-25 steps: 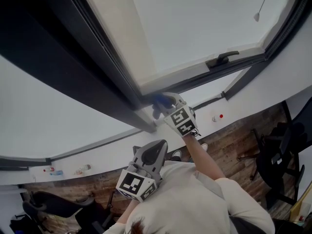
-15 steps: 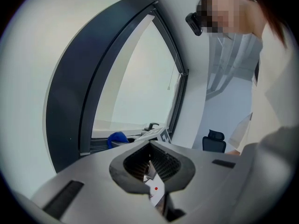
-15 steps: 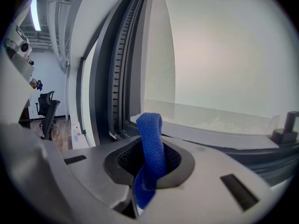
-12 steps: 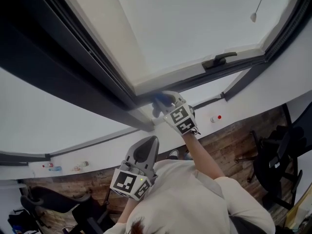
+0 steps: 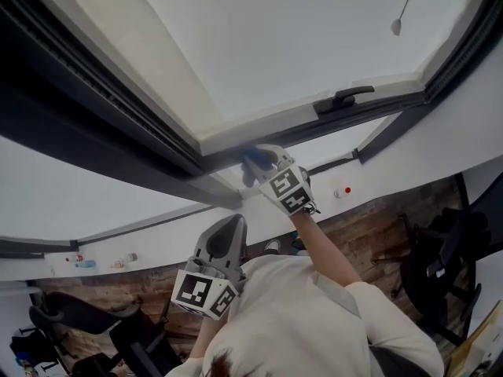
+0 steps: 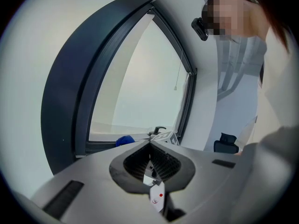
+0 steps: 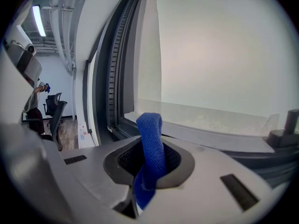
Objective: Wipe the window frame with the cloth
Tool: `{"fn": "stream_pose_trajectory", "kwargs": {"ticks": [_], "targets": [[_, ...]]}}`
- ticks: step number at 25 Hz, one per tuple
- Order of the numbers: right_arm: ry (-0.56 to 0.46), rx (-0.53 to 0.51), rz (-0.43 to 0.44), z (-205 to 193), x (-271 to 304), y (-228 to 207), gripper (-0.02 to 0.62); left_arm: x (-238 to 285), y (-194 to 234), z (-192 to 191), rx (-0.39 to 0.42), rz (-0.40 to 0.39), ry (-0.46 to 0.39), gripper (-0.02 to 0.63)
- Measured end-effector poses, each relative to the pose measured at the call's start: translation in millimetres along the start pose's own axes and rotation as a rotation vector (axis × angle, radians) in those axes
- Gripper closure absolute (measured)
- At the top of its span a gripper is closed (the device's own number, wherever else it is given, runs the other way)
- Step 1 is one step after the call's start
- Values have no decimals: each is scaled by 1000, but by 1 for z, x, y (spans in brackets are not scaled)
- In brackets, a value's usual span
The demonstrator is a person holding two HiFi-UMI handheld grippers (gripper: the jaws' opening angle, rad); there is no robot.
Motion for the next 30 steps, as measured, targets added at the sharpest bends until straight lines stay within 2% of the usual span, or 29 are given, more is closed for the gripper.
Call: {"fn": "stream_pose_trajectory", "kwargs": {"ticks": [6, 12, 30], "targets": [[-12, -8, 44, -2, -3, -6, 546, 22, -17, -2, 0, -3, 5, 597], [-18, -10, 78, -3, -4, -9, 546, 42, -35, -3, 13, -42, 18, 597], [-31, 20, 56, -13, -18, -31, 546, 55, -38, -7, 13, -29, 21, 597]]}}
Point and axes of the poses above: the fingertips, and each gripper's own axes: x forward along the fingers, y to its left, z out of its top, the point moved 3 cm from there along -x, backward along the fingers, and after that the axes turned 3 degrees about -x, right-handed, at the moved point
